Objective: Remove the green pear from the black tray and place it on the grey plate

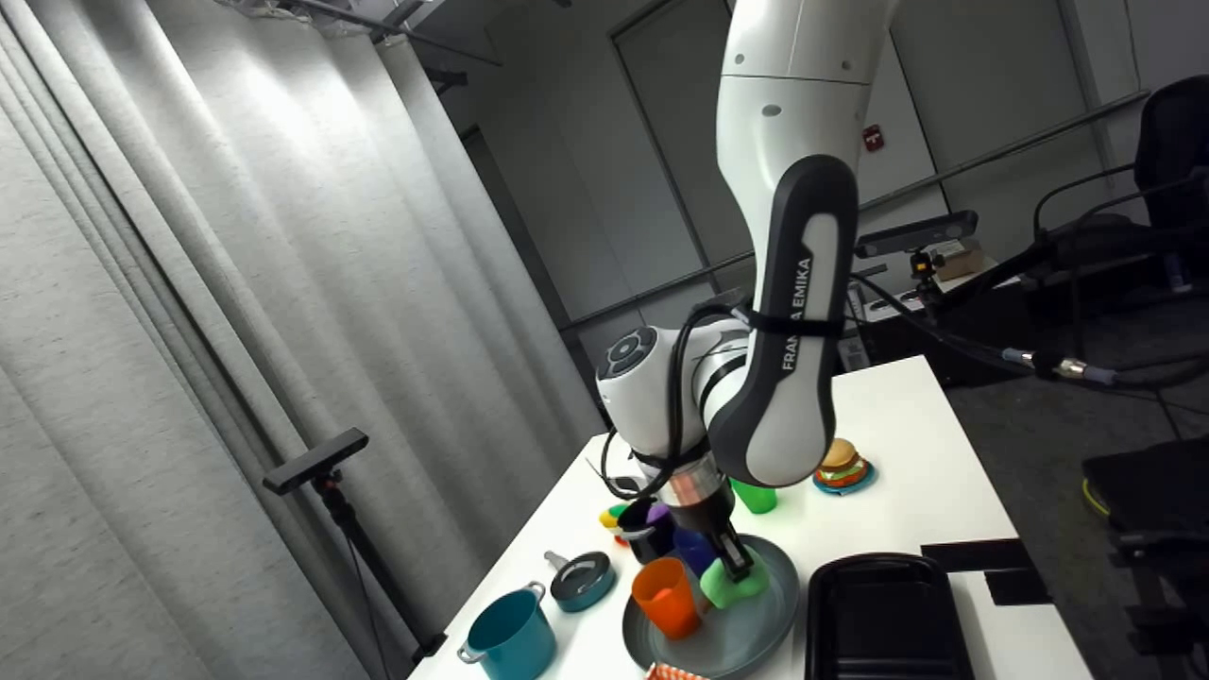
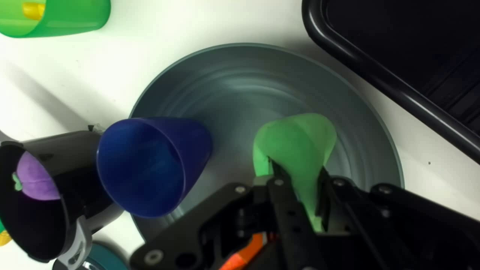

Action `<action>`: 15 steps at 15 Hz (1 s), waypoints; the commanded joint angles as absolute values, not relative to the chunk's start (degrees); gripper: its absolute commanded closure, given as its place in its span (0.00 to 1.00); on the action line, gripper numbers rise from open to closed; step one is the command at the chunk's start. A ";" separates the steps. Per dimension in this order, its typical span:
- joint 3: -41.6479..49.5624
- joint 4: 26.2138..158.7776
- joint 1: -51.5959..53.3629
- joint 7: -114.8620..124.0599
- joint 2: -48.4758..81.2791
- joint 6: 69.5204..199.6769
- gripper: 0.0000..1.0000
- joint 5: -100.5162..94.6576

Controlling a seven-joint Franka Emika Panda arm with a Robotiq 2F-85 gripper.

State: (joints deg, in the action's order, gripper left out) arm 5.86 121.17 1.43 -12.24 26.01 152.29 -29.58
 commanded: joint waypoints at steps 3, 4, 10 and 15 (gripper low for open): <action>7.11 118.82 2.64 -9.79 27.93 152.01 0.38 -30.58; 7.13 118.70 2.66 -9.73 28.03 152.00 0.32 -30.57; 7.19 118.38 2.69 -9.05 28.36 152.27 0.00 -30.37; 7.12 118.56 2.76 -6.17 28.46 152.46 0.00 -29.41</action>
